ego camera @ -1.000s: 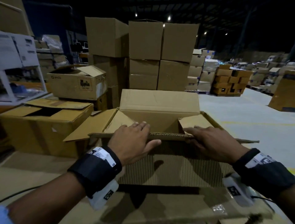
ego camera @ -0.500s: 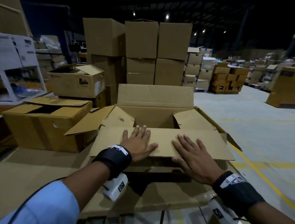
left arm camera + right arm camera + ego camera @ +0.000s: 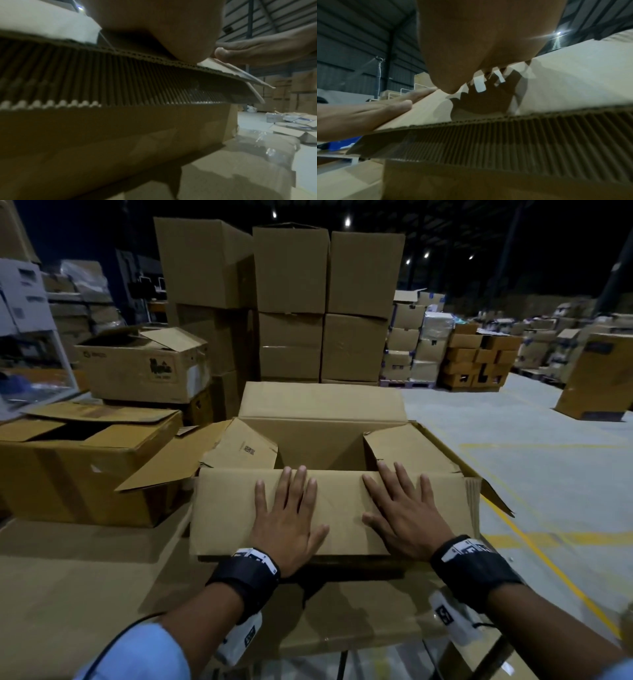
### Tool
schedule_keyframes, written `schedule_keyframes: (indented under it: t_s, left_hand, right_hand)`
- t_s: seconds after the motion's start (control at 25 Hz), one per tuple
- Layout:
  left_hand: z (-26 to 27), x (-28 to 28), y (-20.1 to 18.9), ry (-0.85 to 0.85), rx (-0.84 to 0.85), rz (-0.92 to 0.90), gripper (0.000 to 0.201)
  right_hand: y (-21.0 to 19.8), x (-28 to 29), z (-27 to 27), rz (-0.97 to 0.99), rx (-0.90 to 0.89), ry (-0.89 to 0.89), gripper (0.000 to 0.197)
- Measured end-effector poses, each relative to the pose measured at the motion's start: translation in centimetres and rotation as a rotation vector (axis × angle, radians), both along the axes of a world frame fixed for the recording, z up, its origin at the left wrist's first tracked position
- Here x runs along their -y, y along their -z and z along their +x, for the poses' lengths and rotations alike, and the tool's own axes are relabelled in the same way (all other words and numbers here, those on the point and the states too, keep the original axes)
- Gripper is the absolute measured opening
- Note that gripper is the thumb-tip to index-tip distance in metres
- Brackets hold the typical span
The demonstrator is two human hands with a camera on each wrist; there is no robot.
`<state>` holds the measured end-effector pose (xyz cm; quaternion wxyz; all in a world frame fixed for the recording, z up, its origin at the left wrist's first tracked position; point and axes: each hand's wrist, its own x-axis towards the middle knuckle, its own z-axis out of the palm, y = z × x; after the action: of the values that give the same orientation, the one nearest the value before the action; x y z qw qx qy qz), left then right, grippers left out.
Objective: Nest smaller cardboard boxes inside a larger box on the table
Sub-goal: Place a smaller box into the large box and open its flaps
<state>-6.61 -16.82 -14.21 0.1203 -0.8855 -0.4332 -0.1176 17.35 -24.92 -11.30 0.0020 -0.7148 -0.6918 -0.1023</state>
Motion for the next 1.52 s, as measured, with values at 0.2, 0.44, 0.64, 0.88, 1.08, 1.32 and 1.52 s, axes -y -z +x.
schedule_keyframes:
  t_s: [0.2,0.44,0.64,0.88,1.08,1.32,1.52]
  left_hand:
    - [0.4,-0.6,1.3,0.004,0.011,0.013,0.085]
    - [3.6,-2.7,-1.7,-0.015,0.021,-0.001,0.08]
    - [6.2,-3.2,-1.9,-0.031,0.119,0.053,0.068]
    - [6.4,-3.3,-0.9,-0.018,0.194,0.142,0.061]
    - [6.2,-3.4,-0.5,-0.009,0.214,0.14,0.063]
    - [6.3,-3.8,0.0,-0.027,0.183,0.148,0.066]
    - [6.3,-3.5,-0.1,-0.026,0.204,0.132,0.065]
  right_hand:
    - [2.2,-0.7,0.4,0.127,0.075,-0.01,0.073]
    - [3.0,-1.1,0.6,0.164,0.09,-0.005,0.072]
    - [2.7,-0.7,0.8,0.147,0.04,-0.03,0.067]
    - [-3.3,-4.3,2.2,-0.025,-0.033,0.044,0.063]
    - [-5.7,-9.2,2.3,-0.257,-0.014,0.2,0.098]
    - [-6.2,-9.5,1.5,-0.184,0.158,0.261,0.099]
    - [-8.0,-8.4,1.5,-0.014,0.482,0.255,0.043]
